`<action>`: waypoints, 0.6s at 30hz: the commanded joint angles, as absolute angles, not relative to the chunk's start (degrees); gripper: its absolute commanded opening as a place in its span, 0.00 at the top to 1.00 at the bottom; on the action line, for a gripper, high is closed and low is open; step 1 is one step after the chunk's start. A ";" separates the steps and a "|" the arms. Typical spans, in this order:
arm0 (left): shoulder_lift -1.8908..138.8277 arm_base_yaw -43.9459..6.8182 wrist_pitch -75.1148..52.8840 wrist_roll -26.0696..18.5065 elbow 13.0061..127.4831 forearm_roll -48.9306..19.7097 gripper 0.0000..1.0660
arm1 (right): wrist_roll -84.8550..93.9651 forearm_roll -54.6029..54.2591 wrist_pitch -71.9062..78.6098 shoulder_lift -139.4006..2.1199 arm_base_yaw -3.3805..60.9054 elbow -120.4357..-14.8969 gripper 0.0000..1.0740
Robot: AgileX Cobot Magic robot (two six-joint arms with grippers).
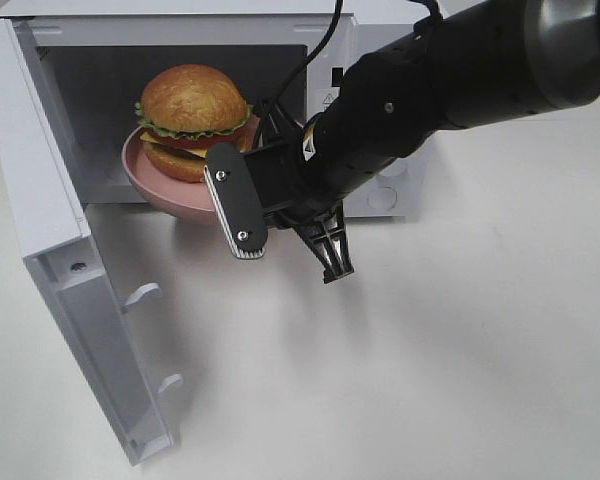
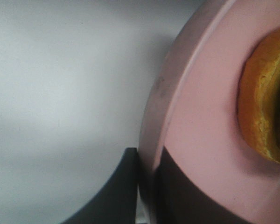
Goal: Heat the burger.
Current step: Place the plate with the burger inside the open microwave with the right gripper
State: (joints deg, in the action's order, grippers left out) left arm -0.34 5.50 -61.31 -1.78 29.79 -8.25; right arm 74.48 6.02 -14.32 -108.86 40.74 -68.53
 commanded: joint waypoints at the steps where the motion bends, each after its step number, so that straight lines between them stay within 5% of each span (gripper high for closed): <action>1: -1.20 5.79 -61.19 -1.66 29.56 -8.54 0.06 | 72.82 7.68 -11.80 -109.55 40.16 -70.87 1.00; 18: -1.20 5.79 -61.19 -1.66 29.56 -8.54 0.06 | 71.91 8.48 -13.06 -114.94 40.16 -78.38 1.00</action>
